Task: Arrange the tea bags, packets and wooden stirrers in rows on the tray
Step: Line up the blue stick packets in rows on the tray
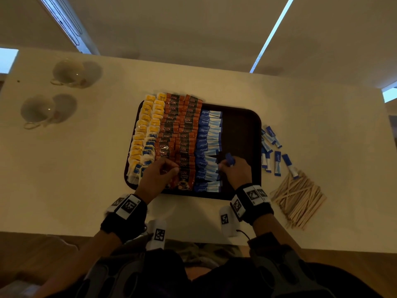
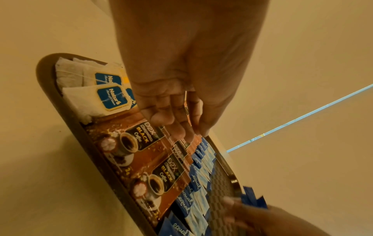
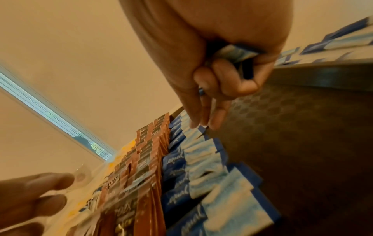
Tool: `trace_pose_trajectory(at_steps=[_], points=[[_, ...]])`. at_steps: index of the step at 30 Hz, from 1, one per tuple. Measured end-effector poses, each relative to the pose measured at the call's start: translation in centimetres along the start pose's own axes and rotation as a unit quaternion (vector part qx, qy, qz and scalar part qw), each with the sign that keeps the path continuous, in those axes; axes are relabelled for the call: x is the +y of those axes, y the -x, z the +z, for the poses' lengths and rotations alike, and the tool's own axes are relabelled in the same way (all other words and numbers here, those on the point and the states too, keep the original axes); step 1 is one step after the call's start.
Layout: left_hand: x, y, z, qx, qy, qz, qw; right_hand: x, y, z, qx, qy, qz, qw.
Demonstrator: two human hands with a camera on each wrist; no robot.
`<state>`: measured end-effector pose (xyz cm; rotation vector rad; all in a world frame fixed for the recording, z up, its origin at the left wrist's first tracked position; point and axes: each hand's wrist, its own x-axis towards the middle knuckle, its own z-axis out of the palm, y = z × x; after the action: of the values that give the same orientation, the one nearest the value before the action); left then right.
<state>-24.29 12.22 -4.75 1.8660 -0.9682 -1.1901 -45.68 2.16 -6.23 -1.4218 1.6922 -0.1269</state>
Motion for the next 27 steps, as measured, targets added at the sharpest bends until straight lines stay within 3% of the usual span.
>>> trace_pose_trajectory(at_steps=[9,18,22,27], points=[[-1.1,-0.2,-0.5,-0.003,0.005,-0.017,1.0,-1.8,-2.5,2.2,-0.037,0.068,-0.033,0.996],[-1.7,-0.7,-0.7,0.008,-0.011,-0.016,1.0,-1.2,-3.5,2.0,0.003,0.136,-0.075,0.988],[-1.7,-0.7,-0.4,0.005,-0.012,-0.013,1.0,-1.8,-3.5,2.1,-0.023,0.154,-0.119,0.981],[-1.7,-0.7,-0.4,-0.003,-0.006,-0.014,1.0,-1.9,-3.2,2.3,-0.023,0.19,-0.106,0.976]])
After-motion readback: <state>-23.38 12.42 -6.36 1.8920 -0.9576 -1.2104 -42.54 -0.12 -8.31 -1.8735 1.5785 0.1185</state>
